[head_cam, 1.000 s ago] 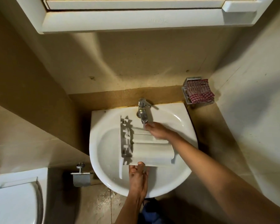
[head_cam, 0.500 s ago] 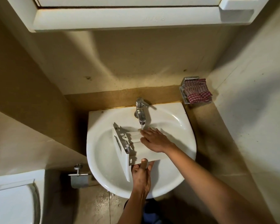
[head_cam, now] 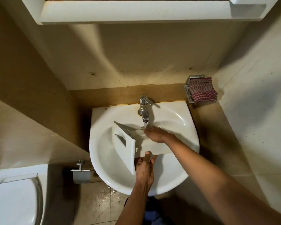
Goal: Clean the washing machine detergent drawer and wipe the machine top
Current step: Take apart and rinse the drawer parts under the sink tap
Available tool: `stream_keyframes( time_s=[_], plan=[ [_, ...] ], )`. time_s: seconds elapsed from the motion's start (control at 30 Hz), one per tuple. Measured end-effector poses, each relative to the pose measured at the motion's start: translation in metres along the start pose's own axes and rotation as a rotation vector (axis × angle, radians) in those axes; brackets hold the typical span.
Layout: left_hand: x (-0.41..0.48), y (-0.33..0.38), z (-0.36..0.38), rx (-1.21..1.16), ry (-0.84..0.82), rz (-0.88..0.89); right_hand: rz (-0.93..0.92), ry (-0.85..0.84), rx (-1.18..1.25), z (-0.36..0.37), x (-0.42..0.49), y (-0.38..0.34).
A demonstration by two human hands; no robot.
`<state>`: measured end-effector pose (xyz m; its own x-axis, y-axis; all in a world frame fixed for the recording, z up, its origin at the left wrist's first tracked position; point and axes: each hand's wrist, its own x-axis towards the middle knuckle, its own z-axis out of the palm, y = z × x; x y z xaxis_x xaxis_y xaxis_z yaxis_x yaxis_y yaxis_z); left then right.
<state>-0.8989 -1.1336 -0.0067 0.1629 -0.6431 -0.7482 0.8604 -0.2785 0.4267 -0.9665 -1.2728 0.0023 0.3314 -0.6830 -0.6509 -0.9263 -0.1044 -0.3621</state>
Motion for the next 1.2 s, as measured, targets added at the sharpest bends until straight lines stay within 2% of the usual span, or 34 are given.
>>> stream_keyframes(
  time_s=[0.07,0.23,0.3,0.4,0.47,0.53,0.57,0.63,0.77,0.87,0.97,1.03,1.13,1.2],
  plan=[
    [0.003,0.003,0.003,-0.011,0.006,-0.015,-0.031,-0.007,-0.005,-0.001,0.004,-0.009],
    [0.004,0.006,0.003,0.032,0.015,-0.023,-0.337,0.096,-0.026,0.009,-0.02,-0.005],
    [0.003,0.006,0.0,0.037,-0.006,-0.012,-0.39,0.123,0.049,0.01,-0.023,0.01],
    [0.0,0.007,0.001,0.045,-0.023,-0.015,-0.206,0.21,0.385,0.007,-0.007,0.022],
    [-0.003,0.009,0.005,0.029,-0.011,-0.009,-0.053,0.26,0.712,0.001,0.008,0.021],
    [-0.005,0.01,0.007,0.025,-0.009,0.0,0.026,0.188,1.069,-0.009,0.019,0.014],
    [-0.004,0.01,0.006,0.036,-0.014,0.0,0.027,0.135,1.173,-0.014,0.022,0.012],
    [-0.001,0.01,0.006,0.064,-0.019,-0.007,0.026,0.079,1.212,-0.018,0.022,0.007],
    [0.002,0.01,0.003,0.077,0.006,-0.004,0.054,0.071,1.135,-0.007,0.015,0.001],
    [0.001,0.008,0.001,0.095,0.011,-0.003,-0.055,0.04,0.939,0.001,0.0,-0.005],
    [0.002,0.011,0.005,0.117,0.002,-0.013,-0.245,0.074,0.33,0.014,-0.022,-0.019],
    [0.003,0.014,0.008,0.137,-0.005,-0.019,-0.383,0.197,0.029,0.028,-0.031,-0.021],
    [0.0,0.014,0.006,0.125,-0.02,-0.009,-0.527,0.279,-0.043,0.038,-0.037,-0.002],
    [-0.003,0.013,0.006,0.089,-0.006,0.004,-0.475,0.329,-0.048,0.037,-0.035,0.02]
  ],
)
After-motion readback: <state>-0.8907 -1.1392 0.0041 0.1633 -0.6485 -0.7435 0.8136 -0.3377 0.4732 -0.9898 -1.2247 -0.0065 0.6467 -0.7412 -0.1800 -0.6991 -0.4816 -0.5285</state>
